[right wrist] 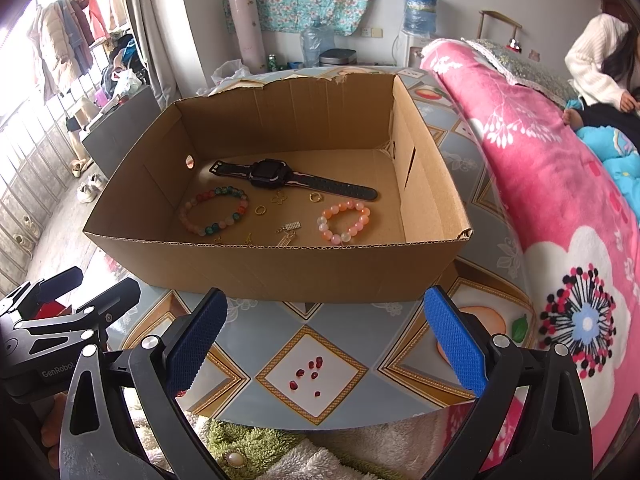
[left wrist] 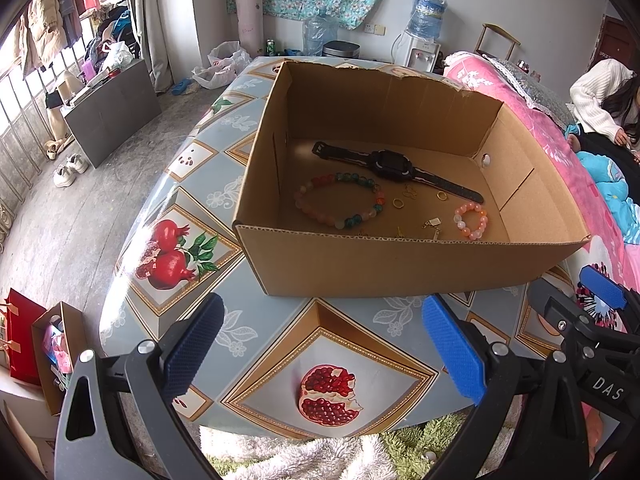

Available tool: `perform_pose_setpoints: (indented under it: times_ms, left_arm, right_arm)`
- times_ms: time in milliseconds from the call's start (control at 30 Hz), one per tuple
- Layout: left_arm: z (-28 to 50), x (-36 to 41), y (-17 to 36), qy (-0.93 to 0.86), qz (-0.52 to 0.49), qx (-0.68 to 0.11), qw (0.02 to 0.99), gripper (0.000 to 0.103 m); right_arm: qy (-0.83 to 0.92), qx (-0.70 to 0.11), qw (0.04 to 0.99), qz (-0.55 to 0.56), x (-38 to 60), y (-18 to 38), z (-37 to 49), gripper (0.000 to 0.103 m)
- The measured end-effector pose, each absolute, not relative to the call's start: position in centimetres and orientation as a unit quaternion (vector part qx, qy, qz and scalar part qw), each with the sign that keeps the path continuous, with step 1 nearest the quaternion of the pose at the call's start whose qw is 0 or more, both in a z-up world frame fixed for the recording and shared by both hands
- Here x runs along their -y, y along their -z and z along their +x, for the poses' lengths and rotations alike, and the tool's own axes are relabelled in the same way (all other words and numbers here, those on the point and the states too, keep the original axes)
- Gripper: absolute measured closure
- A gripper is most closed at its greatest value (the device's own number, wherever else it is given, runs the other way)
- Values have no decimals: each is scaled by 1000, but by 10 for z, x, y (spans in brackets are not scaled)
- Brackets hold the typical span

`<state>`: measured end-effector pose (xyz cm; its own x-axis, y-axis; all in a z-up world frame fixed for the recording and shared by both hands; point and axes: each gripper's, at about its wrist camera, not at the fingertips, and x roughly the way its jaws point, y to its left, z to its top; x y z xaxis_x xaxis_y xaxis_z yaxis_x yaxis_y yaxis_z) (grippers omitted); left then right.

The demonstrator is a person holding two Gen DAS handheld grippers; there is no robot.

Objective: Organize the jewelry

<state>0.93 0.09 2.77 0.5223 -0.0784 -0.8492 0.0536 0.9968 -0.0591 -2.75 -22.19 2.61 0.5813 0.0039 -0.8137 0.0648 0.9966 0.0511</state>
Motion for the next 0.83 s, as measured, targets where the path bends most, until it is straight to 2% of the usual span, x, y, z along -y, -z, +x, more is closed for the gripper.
perform_pose_setpoints:
  times_ms: [833]
  left_arm:
    - [13, -3, -32, 36, -14, -490, 871, 5]
  right_arm:
    - [14, -457, 888, 37, 223, -25, -25, 8]
